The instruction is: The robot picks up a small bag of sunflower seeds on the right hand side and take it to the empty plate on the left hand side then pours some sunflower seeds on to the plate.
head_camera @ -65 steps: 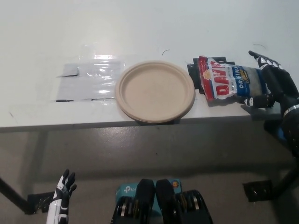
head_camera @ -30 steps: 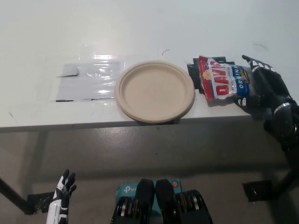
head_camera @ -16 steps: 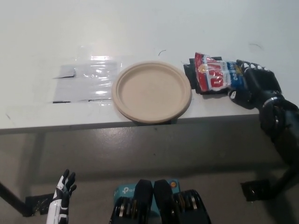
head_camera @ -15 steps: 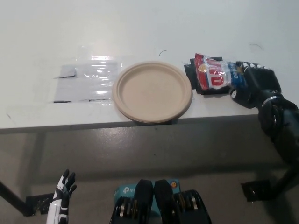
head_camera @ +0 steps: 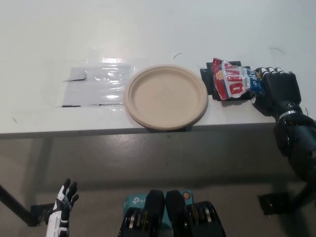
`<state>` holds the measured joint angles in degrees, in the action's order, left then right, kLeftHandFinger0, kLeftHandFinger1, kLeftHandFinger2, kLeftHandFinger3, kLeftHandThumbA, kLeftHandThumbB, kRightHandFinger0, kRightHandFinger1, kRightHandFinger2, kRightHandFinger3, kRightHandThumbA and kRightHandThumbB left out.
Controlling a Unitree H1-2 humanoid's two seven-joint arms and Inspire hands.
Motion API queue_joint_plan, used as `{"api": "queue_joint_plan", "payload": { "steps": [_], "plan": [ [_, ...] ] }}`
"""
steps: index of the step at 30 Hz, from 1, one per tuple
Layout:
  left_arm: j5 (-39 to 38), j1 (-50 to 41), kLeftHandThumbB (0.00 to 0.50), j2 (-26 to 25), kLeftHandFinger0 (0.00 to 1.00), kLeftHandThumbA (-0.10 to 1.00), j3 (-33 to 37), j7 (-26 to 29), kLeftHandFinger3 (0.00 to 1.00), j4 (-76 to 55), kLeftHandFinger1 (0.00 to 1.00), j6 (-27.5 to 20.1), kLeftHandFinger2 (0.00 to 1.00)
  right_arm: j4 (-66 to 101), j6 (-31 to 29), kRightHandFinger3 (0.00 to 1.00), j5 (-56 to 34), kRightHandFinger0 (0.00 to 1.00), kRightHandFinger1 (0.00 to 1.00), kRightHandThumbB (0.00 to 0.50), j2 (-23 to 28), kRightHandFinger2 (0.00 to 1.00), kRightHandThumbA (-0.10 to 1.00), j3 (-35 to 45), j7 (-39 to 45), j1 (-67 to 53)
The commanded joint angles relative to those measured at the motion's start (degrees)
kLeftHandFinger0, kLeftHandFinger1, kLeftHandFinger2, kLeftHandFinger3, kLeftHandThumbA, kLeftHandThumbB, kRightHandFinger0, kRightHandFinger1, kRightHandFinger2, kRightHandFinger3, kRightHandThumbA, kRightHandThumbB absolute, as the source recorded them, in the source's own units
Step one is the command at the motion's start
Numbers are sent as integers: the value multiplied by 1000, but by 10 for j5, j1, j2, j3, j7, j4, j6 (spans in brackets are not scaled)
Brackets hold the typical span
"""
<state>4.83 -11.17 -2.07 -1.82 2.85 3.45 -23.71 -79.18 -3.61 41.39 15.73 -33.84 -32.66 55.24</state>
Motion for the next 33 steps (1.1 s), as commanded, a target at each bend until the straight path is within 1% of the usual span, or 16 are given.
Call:
{"api": "queue_joint_plan", "payload": {
  "steps": [1, 2, 3, 4, 5, 7, 8, 10, 11, 13, 19, 20, 26, 30, 31, 33],
  "plan": [
    [-5, -5, 16, -1, 1000, 1000, 3, -3, 1000, -19, 1000, -20, 960, -19, -53, 261, -26, 0, 0, 223, -6, 35, -100, 18, -26, -22],
    [-5, -5, 16, -1, 1000, 1000, 3, -3, 1000, -21, 1000, -18, 957, -18, -66, 260, -32, 0, 0, 229, -7, 50, -100, 25, -39, -22],
    [-7, -3, 17, -2, 1000, 1000, 3, -4, 1000, -16, 1000, -21, 952, -14, -85, 317, -55, 0, 57, 162, -11, 172, -100, 51, -51, -18],
    [-6, -2, 17, -2, 1000, 1000, 3, -4, 1000, -15, 1000, -21, 950, -12, -98, 426, -73, 0, 131, 110, -14, 444, -100, 71, -53, -16],
    [-6, -3, 18, -3, 1000, 1000, 3, -4, 1000, -16, 1000, -20, 951, -9, -109, 504, -91, 0, 157, 92, -18, 604, -100, 92, -53, -13],
    [-6, -3, 20, -2, 1000, 1000, 3, -5, 1000, -18, 1000, -17, 951, -4, -138, 545, -110, 0, 127, 83, -22, 642, -100, 125, -59, -8],
    [-5, -3, 19, -2, 1000, 1000, 4, -5, 1000, -19, 1000, -16, 951, -1, -156, 611, -118, 0, 121, 65, -23, 685, -100, 139, -65, -6],
    [-4, -4, 6, -4, 1000, 1000, 4, -5, 1000, -19, 1000, -17, 950, 4, -173, 736, -134, 0, 199, 59, -29, 776, -100, 166, -67, 2],
    [-4, -3, 4, -4, 1000, 1000, 4, -5, 1000, -19, 1000, -18, 950, 4, -174, 792, -134, 0, 236, 54, -30, 778, -100, 171, -67, 4],
    [-10, -3, 7, -3, 1000, 1000, 4, -6, 1000, -17, 1000, -19, 943, 13, -188, 868, -133, 0, 284, 91, -30, 766, -100, 179, -66, 12],
    [-8, -2, 0, -3, 1000, 1000, 3, -4, 1000, -18, 1000, -19, 922, 33, -200, 815, -132, 0, 295, 68, -33, 744, -100, 184, -65, 27],
    [-8, -1, 0, -3, 1000, 1000, 3, -4, 1000, -15, 1000, -21, 921, 37, -197, 832, -131, 0, 314, 87, -34, 765, -100, 182, -62, 30],
    [-10, -3, 17, -2, 1000, 1000, 4, -5, 1000, -19, 1000, -15, 923, 54, -186, 889, -122, 0, 363, 112, -36, 807, -100, 172, -54, 36],
    [-16, 0, 7, -3, 996, 1000, 4, -7, 1000, -19, 1000, -16, 928, 54, -205, 804, -102, 0, 290, 120, -36, 770, -100, 151, -61, 46],
    [-14, 0, 1, -3, 998, 1000, 4, -7, 1000, -20, 1000, -17, 928, 54, -213, 808, -102, 0, 289, 109, -36, 780, -100, 147, -59, 48],
    [-14, 1, 11, -3, 1000, 1000, 4, -7, 1000, -20, 1000, -15, 930, 54, -215, 811, -92, 0, 275, 121, -36, 777, -100, 133, -60, 54]
  ]
}}
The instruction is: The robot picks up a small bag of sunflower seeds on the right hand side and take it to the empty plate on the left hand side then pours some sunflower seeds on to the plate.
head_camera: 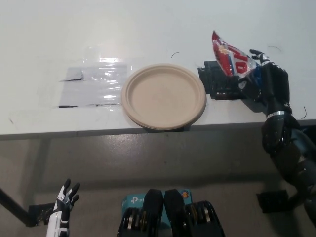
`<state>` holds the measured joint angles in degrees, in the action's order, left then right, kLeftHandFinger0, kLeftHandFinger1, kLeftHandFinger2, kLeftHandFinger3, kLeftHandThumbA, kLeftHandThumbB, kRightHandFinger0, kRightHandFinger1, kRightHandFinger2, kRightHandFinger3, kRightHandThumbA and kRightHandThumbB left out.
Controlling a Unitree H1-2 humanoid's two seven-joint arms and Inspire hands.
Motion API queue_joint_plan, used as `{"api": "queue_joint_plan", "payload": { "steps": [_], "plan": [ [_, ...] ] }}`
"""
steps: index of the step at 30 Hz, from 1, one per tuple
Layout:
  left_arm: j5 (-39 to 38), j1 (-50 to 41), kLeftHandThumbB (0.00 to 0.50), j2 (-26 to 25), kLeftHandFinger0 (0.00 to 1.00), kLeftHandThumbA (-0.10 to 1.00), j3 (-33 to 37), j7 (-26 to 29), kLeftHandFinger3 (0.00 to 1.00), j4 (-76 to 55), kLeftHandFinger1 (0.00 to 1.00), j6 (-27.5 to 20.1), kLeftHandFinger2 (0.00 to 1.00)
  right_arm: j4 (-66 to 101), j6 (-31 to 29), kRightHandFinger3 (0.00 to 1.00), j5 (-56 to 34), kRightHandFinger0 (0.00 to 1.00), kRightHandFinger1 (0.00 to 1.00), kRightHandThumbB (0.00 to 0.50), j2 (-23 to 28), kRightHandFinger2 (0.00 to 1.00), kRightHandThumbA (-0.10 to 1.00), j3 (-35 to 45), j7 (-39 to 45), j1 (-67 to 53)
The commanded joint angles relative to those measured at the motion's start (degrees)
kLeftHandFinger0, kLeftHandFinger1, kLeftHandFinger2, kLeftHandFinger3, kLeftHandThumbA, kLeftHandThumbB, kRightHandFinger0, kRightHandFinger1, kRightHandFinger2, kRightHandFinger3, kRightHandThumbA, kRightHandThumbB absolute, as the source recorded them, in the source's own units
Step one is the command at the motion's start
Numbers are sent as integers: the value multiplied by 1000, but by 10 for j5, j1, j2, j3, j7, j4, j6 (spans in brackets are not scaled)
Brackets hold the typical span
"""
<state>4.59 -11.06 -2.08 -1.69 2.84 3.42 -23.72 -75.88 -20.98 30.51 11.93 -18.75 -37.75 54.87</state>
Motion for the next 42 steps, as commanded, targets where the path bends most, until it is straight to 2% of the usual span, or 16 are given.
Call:
{"api": "queue_joint_plan", "payload": {
  "steps": [1, 3, 5, 6, 11, 13, 17, 20, 21, 25, 26, 30, 31, 36, 40, 42],
  "plan": [
    [-15, 1, 13, -3, 1000, 1000, 3, -8, 1000, -19, 1000, -14, 930, 20, -40, 810, 19, 0, 273, 124, 1, 775, -100, -23, -9, 60],
    [-11, 2, 14, -4, 1000, 1000, 3, -7, 1000, -20, 997, -14, 926, 21, -35, 804, 27, 0, 284, 132, 0, 774, -100, -38, -8, 67],
    [-10, 3, 22, -4, 1000, 1000, 3, -7, 1000, -22, 995, -12, 924, 18, -34, 754, 40, 0, 270, 130, 1, 780, -100, -55, -15, 73],
    [-10, 4, 21, -5, 1000, 1000, 3, -7, 1000, -21, 993, -13, 923, 16, -34, 702, 42, 0, 242, 128, 0, 761, -100, -62, -14, 77],
    [-15, 4, 22, -6, 1000, 1000, 3, -8, 1000, -22, 988, -12, 919, 9, -18, 632, 66, 0, 181, 158, -1, 716, -100, -99, -24, 89],
    [-15, 4, 25, -6, 1000, 1000, 2, -8, 1000, -22, 985, -13, 915, 8, -11, 631, 79, 0, 184, 153, 0, 720, -100, -118, -25, 93],
    [-15, 5, 23, -5, 997, 1000, 3, -7, 1000, -22, 974, -13, 904, 3, -5, 622, 99, 0, 182, 113, 1, 716, -100, -150, -13, 105],
    [-8, 4, 26, -5, 994, 1000, 3, -5, 1000, -24, 973, -12, 904, 4, 7, 725, 109, 0, 259, 121, 1, 759, -100, -167, 4, 114],
    [-10, 4, 25, -5, 1000, 1000, 3, -6, 1000, -26, 978, -8, 905, 4, 7, 741, 111, 0, 276, 136, 2, 742, -100, -172, 4, 117],
    [-14, 4, 28, -4, 1000, 1000, 2, -6, 1000, -29, 977, -3, 901, 2, 22, 794, 123, 0, 334, 144, 3, 761, -100, -191, 28, 132],
    [-13, 6, 28, -6, 1000, 1000, 2, -7, 1000, -29, 976, -5, 901, 2, 27, 794, 128, 0, 329, 177, 3, 763, -100, -198, 31, 138],
    [-12, 8, 25, -6, 1000, 1000, 3, -8, 1000, -29, 977, -6, 910, 5, 28, 759, 145, 0, 270, 212, 7, 761, -100, -218, 28, 146],
    [-12, 7, 31, -5, 1000, 1000, 3, -7, 1000, -30, 975, -5, 900, 4, 29, 730, 150, 0, 249, 206, 7, 753, -100, -225, 30, 149],
    [-9, 10, 33, -8, 995, 1000, 4, -8, 1000, -27, 972, -6, 901, 1, 43, 778, 152, 0, 273, 186, 8, 792, -100, -237, 90, 173],
    [-14, 10, 36, -8, 998, 1000, 3, -9, 1000, -29, 972, -4, 905, 5, 51, 703, 139, 0, 243, 189, 9, 723, -100, -231, 187, 195],
    [-16, 10, 32, -7, 1000, 1000, 3, -9, 1000, -27, 976, -6, 896, 5, 51, 694, 131, 0, 277, 211, 8, 746, -100, -227, 236, 206]
  ]
}}
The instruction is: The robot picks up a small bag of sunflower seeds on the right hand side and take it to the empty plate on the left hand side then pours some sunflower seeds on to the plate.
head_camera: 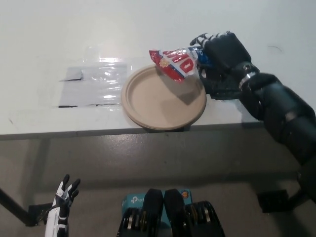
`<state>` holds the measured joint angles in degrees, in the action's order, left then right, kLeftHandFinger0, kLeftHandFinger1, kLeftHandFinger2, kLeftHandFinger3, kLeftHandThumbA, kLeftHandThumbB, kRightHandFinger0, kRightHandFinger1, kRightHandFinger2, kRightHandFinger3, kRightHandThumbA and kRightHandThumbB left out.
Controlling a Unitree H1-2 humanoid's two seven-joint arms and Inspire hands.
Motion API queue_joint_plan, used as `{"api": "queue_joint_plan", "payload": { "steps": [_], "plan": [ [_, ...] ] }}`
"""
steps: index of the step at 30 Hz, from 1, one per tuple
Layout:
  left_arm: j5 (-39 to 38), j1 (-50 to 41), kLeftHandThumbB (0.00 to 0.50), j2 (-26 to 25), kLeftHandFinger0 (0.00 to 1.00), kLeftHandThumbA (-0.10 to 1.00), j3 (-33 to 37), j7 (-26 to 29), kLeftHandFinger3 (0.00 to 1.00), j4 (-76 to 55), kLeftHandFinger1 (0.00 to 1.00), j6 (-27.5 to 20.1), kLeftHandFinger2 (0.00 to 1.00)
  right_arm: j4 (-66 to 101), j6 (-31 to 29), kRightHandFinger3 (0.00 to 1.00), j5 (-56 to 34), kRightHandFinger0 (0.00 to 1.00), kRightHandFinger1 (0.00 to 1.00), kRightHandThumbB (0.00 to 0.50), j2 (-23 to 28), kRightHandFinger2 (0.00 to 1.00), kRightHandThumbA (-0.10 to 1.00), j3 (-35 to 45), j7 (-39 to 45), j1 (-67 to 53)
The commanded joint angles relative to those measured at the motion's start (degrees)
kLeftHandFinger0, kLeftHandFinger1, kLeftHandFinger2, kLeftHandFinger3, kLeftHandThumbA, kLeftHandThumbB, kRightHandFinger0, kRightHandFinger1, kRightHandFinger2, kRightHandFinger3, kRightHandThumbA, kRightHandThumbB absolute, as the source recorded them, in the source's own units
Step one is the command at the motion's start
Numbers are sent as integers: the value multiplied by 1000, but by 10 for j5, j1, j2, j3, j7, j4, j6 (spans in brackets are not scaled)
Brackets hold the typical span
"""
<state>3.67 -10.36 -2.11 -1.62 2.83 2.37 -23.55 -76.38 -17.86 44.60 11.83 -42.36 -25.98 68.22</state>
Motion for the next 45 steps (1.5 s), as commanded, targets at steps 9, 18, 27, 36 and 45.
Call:
{"api": "queue_joint_plan", "payload": {
  "steps": [9, 18, 27, 36, 45],
  "plan": [
    [3, 6, 44, -5, 1000, 1000, 2, -5, 1000, -23, 969, 0, 881, 18, 30, 339, -4, 0, 192, 311, 8, 483, -100, 5, 229, 102],
    [0, 14, 70, -10, 1000, 1000, 4, -10, 1000, -26, 966, 8, 880, 41, 28, 234, 28, 0, 48, 315, 20, 365, -100, -14, 226, 102],
    [2, 17, 89, -14, 1000, 1000, 7, -11, 1000, -27, 952, 17, 864, 74, 17, 391, 40, 0, 110, 298, 39, 584, -100, -14, 228, 105],
    [4, 19, 73, -18, 1000, 1000, 10, -10, 1000, -31, 930, 19, 824, 109, 2, 281, 67, 0, 2, 268, 55, 378, -100, -28, 213, 97],
    [3, 23, 68, -22, 1000, 1000, 13, -11, 1000, -33, 970, 20, 928, 155, 3, 336, 99, 0, 80, 283, 70, 455, -100, -43, 213, 82]
  ]
}}
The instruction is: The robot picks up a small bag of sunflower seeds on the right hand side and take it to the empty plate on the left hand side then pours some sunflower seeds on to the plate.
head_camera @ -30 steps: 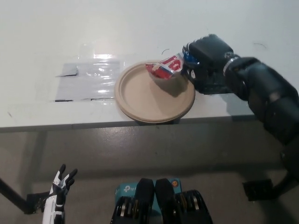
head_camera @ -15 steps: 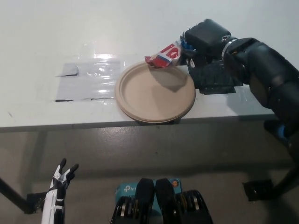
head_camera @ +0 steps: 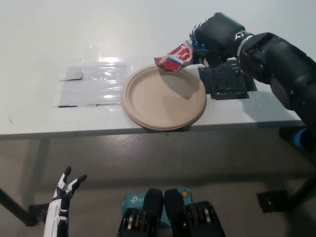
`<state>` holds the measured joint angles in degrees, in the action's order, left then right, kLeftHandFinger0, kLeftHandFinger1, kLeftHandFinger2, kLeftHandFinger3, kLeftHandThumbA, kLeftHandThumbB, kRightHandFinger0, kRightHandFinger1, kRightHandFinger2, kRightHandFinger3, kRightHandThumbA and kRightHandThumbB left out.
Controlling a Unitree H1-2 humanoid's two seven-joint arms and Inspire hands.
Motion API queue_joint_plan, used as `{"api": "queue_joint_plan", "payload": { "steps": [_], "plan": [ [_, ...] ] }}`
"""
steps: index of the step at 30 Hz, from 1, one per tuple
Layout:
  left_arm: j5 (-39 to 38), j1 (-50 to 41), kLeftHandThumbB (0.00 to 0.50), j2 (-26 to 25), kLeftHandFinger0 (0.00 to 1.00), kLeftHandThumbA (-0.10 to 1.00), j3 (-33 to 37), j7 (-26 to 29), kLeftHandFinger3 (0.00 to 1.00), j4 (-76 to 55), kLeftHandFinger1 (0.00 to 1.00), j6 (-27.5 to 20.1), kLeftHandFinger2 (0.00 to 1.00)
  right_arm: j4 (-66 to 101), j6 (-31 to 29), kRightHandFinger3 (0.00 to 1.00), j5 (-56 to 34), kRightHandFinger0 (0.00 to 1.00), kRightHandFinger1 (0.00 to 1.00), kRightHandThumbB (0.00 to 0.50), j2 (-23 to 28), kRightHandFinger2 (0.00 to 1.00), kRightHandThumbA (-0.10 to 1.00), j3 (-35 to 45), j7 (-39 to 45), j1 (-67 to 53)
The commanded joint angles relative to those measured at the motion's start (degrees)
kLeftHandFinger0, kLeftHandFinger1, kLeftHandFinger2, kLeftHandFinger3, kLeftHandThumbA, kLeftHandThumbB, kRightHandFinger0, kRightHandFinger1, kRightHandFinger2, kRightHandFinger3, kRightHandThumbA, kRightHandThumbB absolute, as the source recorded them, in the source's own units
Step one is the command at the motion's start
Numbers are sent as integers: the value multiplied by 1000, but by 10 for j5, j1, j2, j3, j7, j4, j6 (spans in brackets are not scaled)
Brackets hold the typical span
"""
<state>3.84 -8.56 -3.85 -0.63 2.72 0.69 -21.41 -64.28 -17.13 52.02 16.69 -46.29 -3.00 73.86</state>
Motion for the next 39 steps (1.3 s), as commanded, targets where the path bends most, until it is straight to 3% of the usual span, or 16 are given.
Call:
{"api": "queue_joint_plan", "payload": {
  "steps": [1, 2, 3, 5, 10, 14, 16, 21, 22, 23, 24, 25, 29, 32, 37, 39],
  "plan": [
    [1, 5, 68, -5, 1000, 1000, 3, -9, 1000, -16, 975, -2, 934, 36, -3, 313, 26, 0, 53, 284, 22, 416, -100, -4, -17, 25],
    [-1, 6, 55, -5, 1000, 1000, 3, -9, 1000, -13, 1000, -5, 1000, 39, -10, 258, 31, 0, 1, 274, 24, 338, -100, -7, -26, 22],
    [-2, 6, 52, -4, 1000, 1000, 3, -8, 1000, -11, 1000, -8, 1000, 43, -15, 249, 35, 0, 0, 272, 25, 349, -100, -8, -34, 19],
    [-4, 5, 50, -3, 1000, 1000, 2, -8, 1000, -9, 1000, -13, 1000, 47, -18, 246, 38, 0, 8, 262, 26, 476, -100, -11, -30, 17],
    [1, 4, 64, 2, 1000, 1000, -1, 0, 1000, -5, 1000, -13, 1000, 56, -19, 178, 44, 0, 5, 280, 24, 457, -100, -15, -23, 15],
    [2, 8, 147, -6, 1000, 1000, 3, -8, 1000, 12, 1000, -22, 1000, 61, -18, 221, 52, 0, 0, 291, 24, 330, -100, -16, -22, 12],
    [-7, 6, 182, -10, 1000, 1000, 6, -17, 1000, 9, 1000, -13, 1000, 67, -18, 249, 57, 0, 0, 295, 26, 323, -100, -17, -27, 8],
    [-16, -1, 188, -13, 1000, 1000, 9, -26, 1000, 7, 1000, -16, 1000, 73, -18, 402, 64, 0, 0, 310, 27, 276, -100, -19, -15, 3],
    [-14, -2, 190, -13, 1000, 1000, 8, -26, 1000, 6, 1000, -13, 1000, 72, -22, 328, 69, 0, 0, 306, 27, 231, -100, -21, -30, 2],
    [-14, -3, 197, -12, 1000, 1000, 8, -25, 1000, 3, 1000, -9, 1000, 70, -28, 334, 78, 0, 0, 312, 28, 213, -100, -26, -46, 3],
    [-15, -3, 201, -12, 1000, 1000, 7, -25, 1000, 3, 1000, -9, 1000, 71, -23, 403, 89, 0, 10, 300, 29, 248, -100, -33, -49, 4],
    [-14, -3, 197, -12, 1000, 1000, 7, -26, 1000, 4, 1000, -11, 1000, 74, -18, 379, 103, 0, 2, 291, 31, 269, -100, -42, -57, 6],
    [-20, -3, 192, -10, 1000, 1000, 6, -29, 1000, 4, 1000, -14, 1000, 68, -11, 262, 143, 0, 46, 304, 34, 567, -100, -73, -118, 13],
    [-16, -3, 187, -10, 1000, 1000, 6, -29, 1000, 5, 1000, -15, 1000, 67, 8, 303, 179, 0, 45, 303, 38, 562, -100, -100, -143, 18],
    [-15, -4, 171, -10, 1000, 1000, 6, -28, 1000, 4, 1000, -19, 1000, 54, 11, 180, 198, 0, 9, 319, 40, 520, -100, -122, -185, 27],
    [-15, -3, 177, -10, 1000, 1000, 5, -28, 1000, 4, 1000, -16, 1000, 45, 15, 175, 209, 0, 0, 334, 39, 480, -100, -130, -201, 35]
  ]
}}
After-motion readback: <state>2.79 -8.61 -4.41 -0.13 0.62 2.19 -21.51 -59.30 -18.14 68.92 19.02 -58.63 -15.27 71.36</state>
